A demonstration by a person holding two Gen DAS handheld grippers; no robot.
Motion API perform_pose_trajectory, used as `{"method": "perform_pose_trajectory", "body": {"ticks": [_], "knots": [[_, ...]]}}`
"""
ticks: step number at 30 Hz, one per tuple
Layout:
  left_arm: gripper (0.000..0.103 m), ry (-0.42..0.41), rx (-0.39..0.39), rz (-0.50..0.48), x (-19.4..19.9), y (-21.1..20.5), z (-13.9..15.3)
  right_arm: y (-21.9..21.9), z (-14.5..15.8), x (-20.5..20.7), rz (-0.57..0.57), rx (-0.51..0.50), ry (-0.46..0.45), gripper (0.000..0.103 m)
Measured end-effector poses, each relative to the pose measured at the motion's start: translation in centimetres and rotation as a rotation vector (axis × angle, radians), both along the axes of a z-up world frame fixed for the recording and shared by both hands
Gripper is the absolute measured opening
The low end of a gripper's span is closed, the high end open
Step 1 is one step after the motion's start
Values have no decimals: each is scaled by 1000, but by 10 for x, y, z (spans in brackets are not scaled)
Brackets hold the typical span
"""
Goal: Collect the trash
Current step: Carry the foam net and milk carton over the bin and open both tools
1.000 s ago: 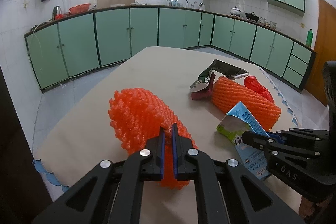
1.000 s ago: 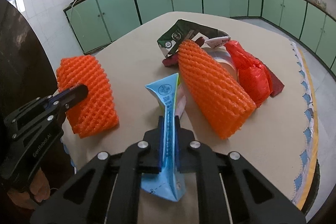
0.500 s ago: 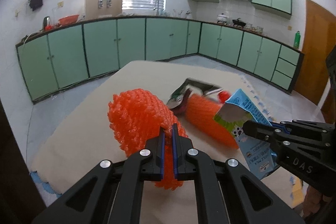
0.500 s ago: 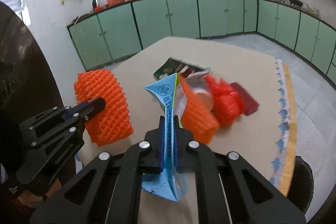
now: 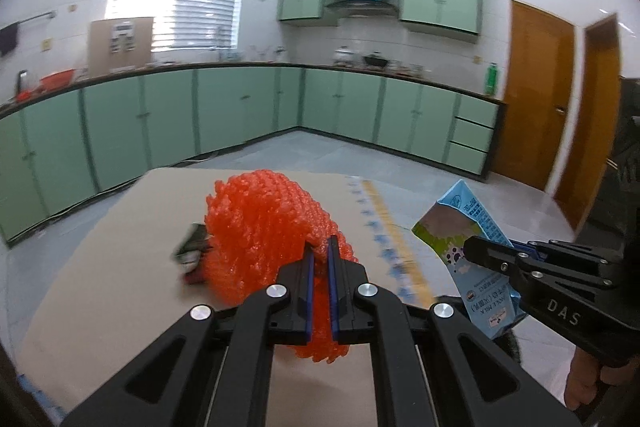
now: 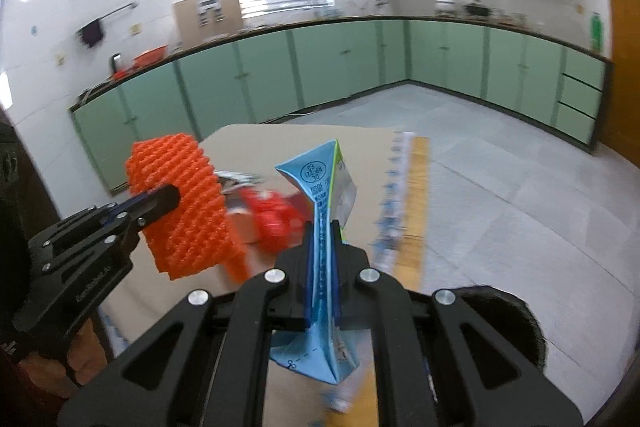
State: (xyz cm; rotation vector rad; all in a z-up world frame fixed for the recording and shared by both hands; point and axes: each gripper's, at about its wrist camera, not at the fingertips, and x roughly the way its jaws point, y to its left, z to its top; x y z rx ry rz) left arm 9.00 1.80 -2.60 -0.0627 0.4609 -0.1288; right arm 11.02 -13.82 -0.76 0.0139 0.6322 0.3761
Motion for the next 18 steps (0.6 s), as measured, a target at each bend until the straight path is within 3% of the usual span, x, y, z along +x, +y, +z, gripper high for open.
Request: {"method": "perform_pose_trajectory", "body": {"ticks": [10,18], "knots": [[6,32,-7,-217,30,-95,-11,-110,-19,-7,-263,-4,20,6],[6,54,10,-319,47,-156,-28,-159,-44,-12,-400,-30,53,6]]}}
